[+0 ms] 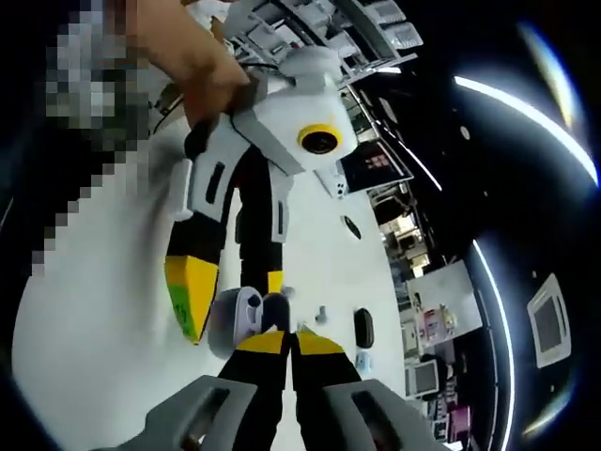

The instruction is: Pick up the earbuds from the table and place the earbuds into the earbud case

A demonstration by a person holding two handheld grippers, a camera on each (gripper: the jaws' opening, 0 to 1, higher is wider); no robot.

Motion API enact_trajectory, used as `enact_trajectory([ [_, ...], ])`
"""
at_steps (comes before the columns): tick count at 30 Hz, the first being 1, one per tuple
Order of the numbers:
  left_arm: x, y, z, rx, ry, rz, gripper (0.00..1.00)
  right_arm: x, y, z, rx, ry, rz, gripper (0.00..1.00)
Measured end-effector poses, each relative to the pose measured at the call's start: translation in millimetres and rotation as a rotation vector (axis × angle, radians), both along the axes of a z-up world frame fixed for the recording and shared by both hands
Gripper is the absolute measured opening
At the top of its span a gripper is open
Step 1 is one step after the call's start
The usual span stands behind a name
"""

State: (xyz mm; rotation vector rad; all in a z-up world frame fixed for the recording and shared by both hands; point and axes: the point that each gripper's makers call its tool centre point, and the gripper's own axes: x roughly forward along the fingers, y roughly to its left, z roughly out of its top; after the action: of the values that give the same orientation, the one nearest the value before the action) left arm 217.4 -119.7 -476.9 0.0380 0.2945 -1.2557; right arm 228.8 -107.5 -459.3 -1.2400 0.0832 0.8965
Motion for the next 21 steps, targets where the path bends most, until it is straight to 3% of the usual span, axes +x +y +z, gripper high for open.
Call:
enact_trajectory([
  [10, 4.0, 5.7, -5.4, 0.015, 0.012, 0.029, 0.27, -5.5, 9.7, 0.8, 0.016, -0.034, 0.018, 0.02],
  [21, -4.2, 6.7, -19.3, 0.081, -0.003, 0.006, 0.22, -11.1, 14.7, -7.2, 0.003, -0.034, 0.034, 0.02],
])
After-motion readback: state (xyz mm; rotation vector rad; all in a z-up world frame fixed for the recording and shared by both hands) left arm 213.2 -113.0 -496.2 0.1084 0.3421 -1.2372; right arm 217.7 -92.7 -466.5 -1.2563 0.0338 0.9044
